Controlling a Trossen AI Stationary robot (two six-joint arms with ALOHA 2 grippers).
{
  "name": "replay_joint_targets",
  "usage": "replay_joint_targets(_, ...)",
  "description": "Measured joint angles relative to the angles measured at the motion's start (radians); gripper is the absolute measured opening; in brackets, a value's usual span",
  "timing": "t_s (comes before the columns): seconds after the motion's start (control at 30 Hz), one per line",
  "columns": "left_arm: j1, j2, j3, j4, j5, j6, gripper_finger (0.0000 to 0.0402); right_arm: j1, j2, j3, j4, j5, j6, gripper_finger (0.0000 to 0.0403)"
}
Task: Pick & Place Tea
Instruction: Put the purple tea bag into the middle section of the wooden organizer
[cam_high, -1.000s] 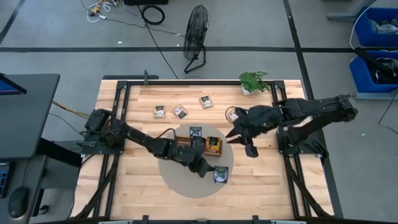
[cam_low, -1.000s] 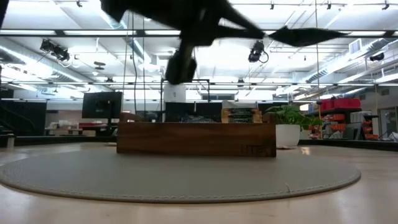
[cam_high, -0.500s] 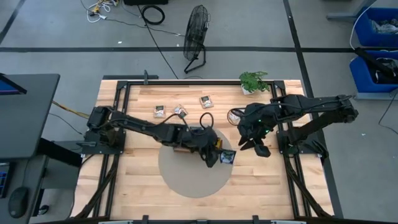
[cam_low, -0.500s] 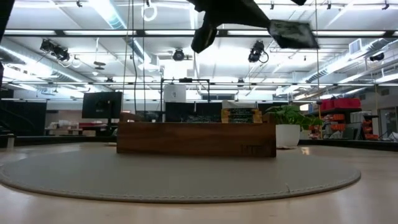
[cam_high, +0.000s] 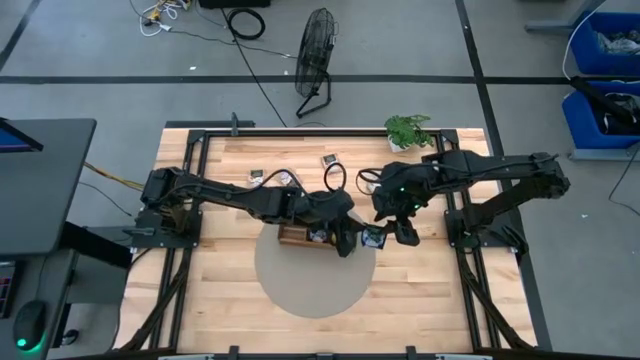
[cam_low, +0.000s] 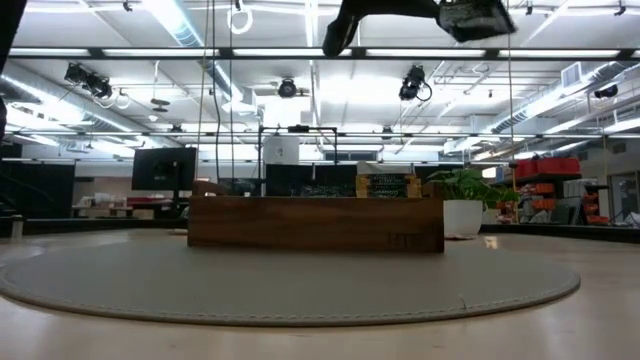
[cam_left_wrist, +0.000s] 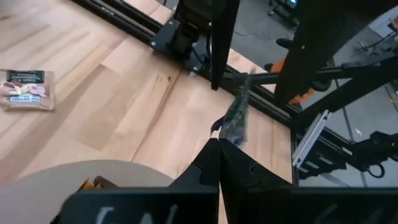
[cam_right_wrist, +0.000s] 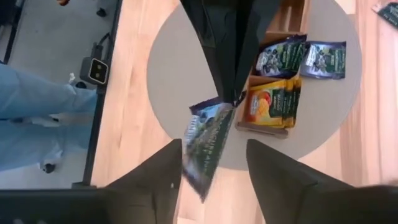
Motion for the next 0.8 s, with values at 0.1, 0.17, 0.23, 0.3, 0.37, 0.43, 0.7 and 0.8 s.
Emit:
replay_joint_targets(0.1,0.0,0.0,0.004,-0.007,-0.004,0.006,0.0,-0.01,0.011,0.0,-0.003,-0.001,0.0,0.0194)
replay_joint_targets(0.17,-0.001,0.0,0.005,-0.008,-0.004,0.011,0.0,-0.015,0.013,0.0,-0.008,-0.001,-0.005,0.0192)
replay_joint_targets(0.23,-0.003,0.0,0.005,-0.017,-0.008,0.01,0.0,-0.019,0.013,0.0,-0.008,-0.005,-0.007,0.0186)
replay_joint_targets(0.3,-0.004,0.0,0.005,-0.016,-0.018,0.011,0.0,-0.023,0.015,0.0,-0.01,-0.016,-0.007,0.0177)
replay_joint_targets(0.37,-0.004,0.0,0.005,-0.014,-0.019,0.011,0.0,-0.024,0.019,0.0,-0.01,-0.03,-0.008,0.0167)
replay_joint_targets(0.43,-0.004,0.0,0.005,-0.014,-0.022,0.011,0.0,-0.024,0.024,0.0,-0.018,-0.042,-0.008,0.0157)
replay_joint_targets(0.7,-0.004,0.0,0.005,-0.012,-0.039,0.01,0.0,-0.024,0.03,0.0,-0.023,-0.065,-0.023,0.0086)
replay_joint_targets(0.8,-0.004,0.0,0.005,-0.006,-0.038,0.012,0.0,-0.024,0.03,0.0,-0.024,-0.065,-0.038,0.0029)
